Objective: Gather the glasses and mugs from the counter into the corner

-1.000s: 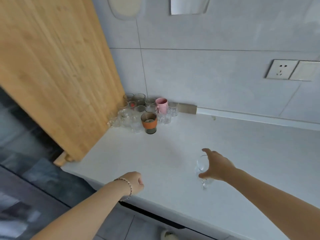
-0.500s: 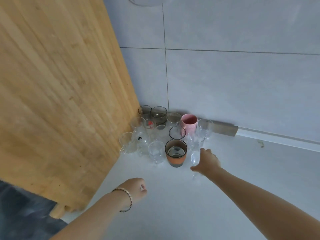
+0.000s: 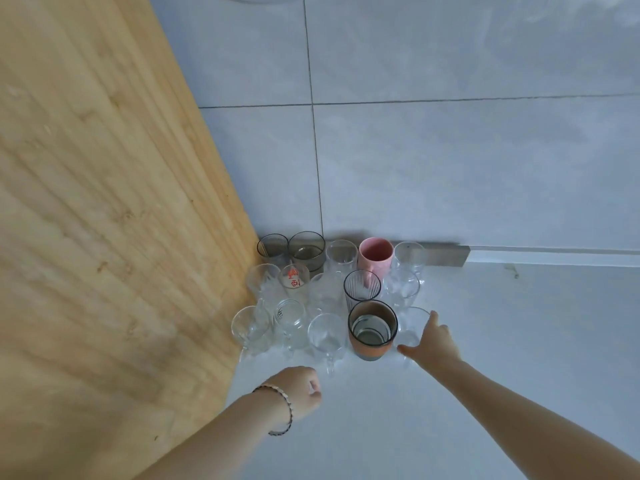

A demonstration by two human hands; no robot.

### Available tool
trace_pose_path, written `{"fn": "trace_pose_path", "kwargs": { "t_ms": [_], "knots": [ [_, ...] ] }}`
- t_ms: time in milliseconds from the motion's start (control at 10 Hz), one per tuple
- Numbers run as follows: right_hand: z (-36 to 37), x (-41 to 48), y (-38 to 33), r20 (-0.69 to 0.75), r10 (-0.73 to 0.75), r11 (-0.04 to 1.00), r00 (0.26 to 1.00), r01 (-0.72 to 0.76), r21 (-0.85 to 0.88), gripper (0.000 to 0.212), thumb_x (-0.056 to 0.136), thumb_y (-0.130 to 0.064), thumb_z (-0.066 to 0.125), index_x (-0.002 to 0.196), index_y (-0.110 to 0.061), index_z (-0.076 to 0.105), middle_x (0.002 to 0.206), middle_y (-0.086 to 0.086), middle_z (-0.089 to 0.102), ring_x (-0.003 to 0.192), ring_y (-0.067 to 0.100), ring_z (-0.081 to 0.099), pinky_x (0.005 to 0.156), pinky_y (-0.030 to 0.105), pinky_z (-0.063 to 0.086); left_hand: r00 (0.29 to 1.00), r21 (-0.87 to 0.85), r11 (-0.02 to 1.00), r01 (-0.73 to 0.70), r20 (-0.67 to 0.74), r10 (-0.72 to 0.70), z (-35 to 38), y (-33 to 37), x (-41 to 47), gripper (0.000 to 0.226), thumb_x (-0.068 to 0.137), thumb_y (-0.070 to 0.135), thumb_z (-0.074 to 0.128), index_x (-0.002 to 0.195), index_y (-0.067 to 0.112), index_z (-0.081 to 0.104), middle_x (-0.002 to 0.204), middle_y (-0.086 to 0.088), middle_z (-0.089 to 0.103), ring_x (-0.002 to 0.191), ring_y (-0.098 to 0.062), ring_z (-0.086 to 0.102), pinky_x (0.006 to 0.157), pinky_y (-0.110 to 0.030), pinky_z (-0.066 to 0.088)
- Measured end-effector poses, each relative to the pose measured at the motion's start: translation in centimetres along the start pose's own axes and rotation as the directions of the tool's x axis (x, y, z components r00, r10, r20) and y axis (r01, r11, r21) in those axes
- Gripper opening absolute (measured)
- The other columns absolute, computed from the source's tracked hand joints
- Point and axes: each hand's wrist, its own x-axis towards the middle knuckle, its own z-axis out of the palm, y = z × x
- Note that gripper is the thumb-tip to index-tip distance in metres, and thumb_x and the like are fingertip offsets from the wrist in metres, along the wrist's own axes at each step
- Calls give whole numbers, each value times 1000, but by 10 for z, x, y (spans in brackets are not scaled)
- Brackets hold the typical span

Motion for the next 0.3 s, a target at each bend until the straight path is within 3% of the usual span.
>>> {"fn": "trace_pose_path", "kwargs": {
  "t_ms": [100, 200, 300],
  "knots": [
    [-1, -3, -1, 28, 29, 998, 999, -31, 61, 92, 80, -34, 72, 145, -5, 13, 134, 19, 44, 116, 31, 55, 82, 32, 45, 999, 25, 999, -41, 9, 41, -8, 3, 4, 28, 91, 25, 42, 113, 17, 56, 129, -2, 55, 116, -19, 54, 96, -28, 43],
    [-11, -5, 3, 86, 53, 993, 995, -61, 96, 78, 80, -29, 71, 136, -1, 26, 127, 16, 51, 106, 27, 55, 73, 28, 41, 997, 29, 997, -76, 27, 76, -16, 14, 5, 20, 91, 22, 44, 102, 19, 59, 117, -5, 59, 103, -19, 55, 90, -26, 43],
    [-38, -13, 12, 185, 36, 998, 982, -26, -55, 31, 81, -27, 65, 99, -5, 53, 88, 8, 59, 71, 19, 53, 54, 22, 39, 998, 62, 996, -58, 15, 58, -26, 32, 12, 26, 86, 20, 43, 61, 22, 49, 73, -5, 49, 76, -21, 43, 64, -26, 36]
  ]
}}
